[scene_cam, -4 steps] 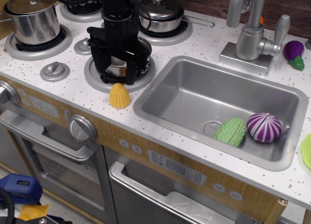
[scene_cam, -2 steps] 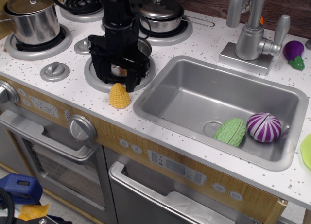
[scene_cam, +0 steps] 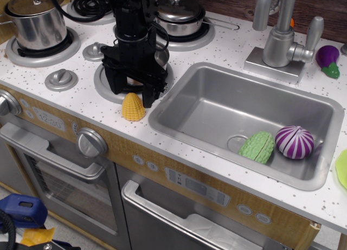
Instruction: Put corn in pan which is on stove
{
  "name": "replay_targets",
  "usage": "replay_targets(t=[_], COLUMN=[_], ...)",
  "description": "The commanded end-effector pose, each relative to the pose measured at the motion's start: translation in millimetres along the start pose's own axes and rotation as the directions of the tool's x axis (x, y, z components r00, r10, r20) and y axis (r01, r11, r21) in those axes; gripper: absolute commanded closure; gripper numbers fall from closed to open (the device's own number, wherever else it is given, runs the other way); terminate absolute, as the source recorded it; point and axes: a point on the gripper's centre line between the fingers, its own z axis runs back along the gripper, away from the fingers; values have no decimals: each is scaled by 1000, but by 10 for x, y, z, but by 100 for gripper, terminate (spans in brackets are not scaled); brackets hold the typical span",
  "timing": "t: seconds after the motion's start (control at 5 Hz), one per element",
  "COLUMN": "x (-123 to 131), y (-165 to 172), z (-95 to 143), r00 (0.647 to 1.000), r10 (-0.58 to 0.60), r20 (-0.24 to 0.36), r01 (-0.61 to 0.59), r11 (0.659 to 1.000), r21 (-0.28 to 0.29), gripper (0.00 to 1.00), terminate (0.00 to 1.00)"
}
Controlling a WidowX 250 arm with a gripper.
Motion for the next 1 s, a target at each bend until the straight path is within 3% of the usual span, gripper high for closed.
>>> replay_targets(t=[0.0,0.4,0.8], x=[4,-9,-30], y=[86,88,153], z=[-13,-107,-228], r00=[998,994,987], r10=[44,49,88], r20=[53,96,136], r01=[-44,-52,-87], r11=[999,998,996], r21=[11,30,-8], gripper=[0,0,0], terminate=[0,0,0])
